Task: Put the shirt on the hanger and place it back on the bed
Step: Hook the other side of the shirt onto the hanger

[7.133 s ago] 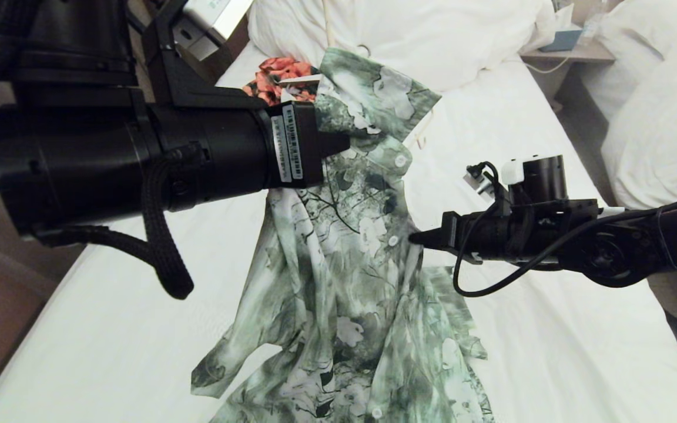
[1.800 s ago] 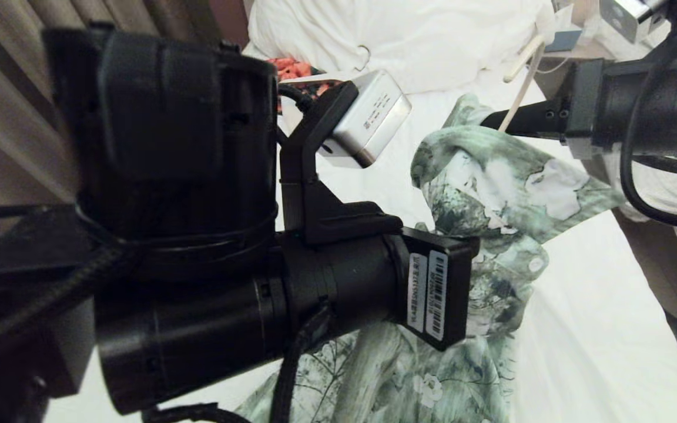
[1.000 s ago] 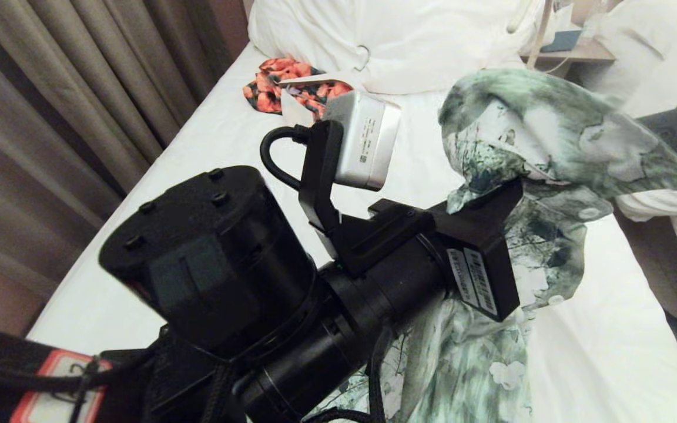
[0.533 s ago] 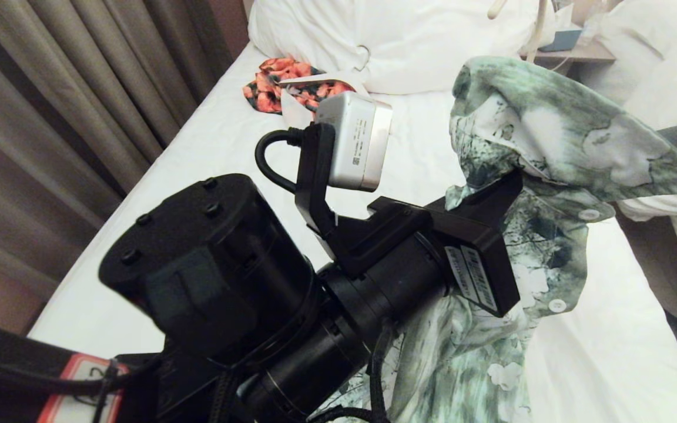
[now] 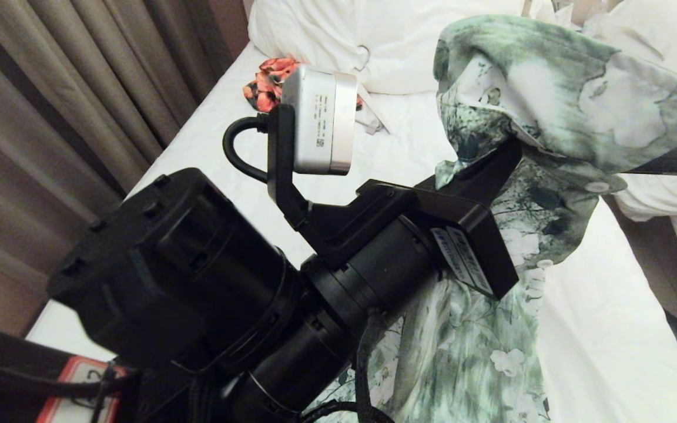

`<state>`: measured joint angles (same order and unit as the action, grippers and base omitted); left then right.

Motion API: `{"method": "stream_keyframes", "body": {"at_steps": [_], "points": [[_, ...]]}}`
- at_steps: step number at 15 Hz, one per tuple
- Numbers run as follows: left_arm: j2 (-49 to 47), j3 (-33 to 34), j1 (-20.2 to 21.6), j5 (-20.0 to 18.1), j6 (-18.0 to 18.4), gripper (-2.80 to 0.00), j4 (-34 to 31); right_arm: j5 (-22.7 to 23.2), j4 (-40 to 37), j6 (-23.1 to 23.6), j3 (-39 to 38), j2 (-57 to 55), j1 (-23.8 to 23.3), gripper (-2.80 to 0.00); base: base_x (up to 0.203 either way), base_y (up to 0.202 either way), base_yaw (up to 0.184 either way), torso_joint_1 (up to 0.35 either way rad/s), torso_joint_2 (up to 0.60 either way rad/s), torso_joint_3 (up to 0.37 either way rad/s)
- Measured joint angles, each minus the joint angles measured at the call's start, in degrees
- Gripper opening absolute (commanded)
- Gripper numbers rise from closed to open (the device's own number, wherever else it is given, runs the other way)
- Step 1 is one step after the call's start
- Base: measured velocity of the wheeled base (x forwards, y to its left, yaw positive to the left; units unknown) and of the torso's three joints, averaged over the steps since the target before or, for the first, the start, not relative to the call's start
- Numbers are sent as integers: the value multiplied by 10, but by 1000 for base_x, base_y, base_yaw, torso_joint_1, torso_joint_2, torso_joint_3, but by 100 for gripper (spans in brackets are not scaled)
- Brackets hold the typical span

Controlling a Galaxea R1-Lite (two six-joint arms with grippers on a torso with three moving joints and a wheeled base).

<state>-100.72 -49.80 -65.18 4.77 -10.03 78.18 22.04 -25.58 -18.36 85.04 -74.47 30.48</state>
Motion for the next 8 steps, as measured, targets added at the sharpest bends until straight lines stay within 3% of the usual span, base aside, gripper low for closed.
{"method": "stream_keyframes", "body": {"at_steps": [5,8], "points": [[0,5,0,-6,0,-280,10,-17,-5,0,5,4,0,0,0,0,0,0,0,0],[-4,5,0,-7,-1,-280,10,-35,-26,-1,46,11,-3,0,0,0,0,0,0,0]]}}
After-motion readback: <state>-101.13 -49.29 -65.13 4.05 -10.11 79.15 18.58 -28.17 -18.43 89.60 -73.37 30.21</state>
